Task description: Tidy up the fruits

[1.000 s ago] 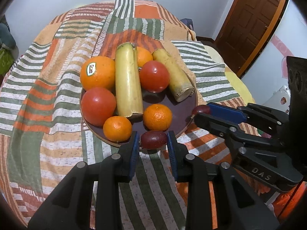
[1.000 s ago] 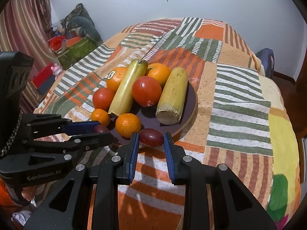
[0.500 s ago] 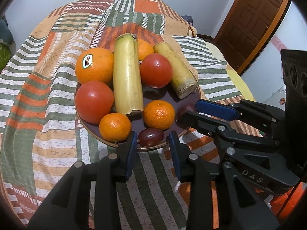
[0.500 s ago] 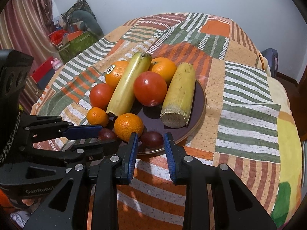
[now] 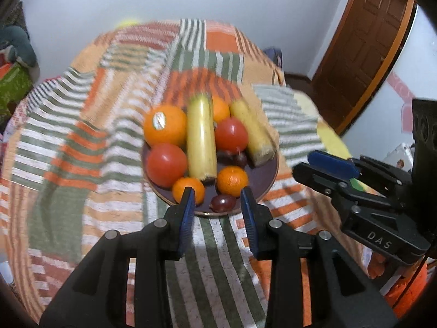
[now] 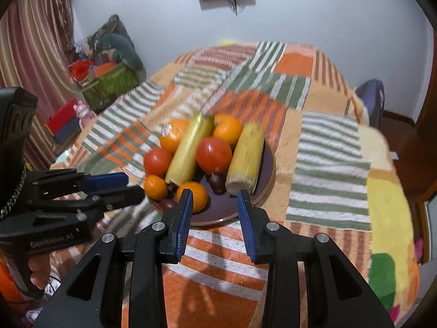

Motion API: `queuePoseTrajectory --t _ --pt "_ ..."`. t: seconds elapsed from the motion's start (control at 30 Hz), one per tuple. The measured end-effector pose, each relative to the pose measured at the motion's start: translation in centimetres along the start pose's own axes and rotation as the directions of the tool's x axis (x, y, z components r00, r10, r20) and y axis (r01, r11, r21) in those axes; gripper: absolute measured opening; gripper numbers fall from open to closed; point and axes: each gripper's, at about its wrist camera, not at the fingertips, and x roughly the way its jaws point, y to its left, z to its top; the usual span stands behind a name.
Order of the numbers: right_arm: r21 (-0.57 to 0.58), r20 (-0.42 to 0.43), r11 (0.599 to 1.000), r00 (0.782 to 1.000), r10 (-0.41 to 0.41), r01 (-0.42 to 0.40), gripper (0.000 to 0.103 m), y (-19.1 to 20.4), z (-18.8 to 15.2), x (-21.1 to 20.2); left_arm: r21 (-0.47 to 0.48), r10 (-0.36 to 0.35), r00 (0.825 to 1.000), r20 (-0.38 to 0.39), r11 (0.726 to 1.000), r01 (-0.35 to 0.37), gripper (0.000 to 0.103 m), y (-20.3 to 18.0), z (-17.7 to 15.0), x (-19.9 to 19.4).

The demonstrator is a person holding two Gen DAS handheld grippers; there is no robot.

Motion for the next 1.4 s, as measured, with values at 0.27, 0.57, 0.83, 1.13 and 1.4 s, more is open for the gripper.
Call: queuePoseTrajectory --t 0.27,0.57,0.83,1.13,1.4 --pt "-0.016 0.214 0.999 0.976 -0.034 0.038 0.030 2.4 1.5 -8.4 0.012 0.040 0.966 0.257 0.999 -0.045 0.034 -1.2 1.1 -9.9" --pt "-0.041 0.430 0.998 0.903 -0.017 0.039 0.031 5.9 2.2 -16.4 0.073 0.017 0.874 0.485 0.995 -0.061 0.042 -4.2 -0.5 -19.3" --pt "-0.046 0.530 0.997 0.847 -0.033 0.068 0.054 7.9 1.2 -19.2 0.074 0.047 0.801 0.597 0.991 -0.113 0.066 -5.4 -2.2 -23.7" --pt "-0.019 0.578 0.991 0.810 -0.098 0.134 0.089 8.1 0.4 -19.9 0.054 0.068 0.775 0.629 0.990 -0.130 0.094 -5.2 -3.2 -25.1" --pt "-0.003 0.586 0.988 0.801 -0.123 0.153 0.101 8.3 0.0 -20.2 0.050 0.085 0.765 0.638 0.987 -0.152 0.102 -5.5 -3.8 -25.6"
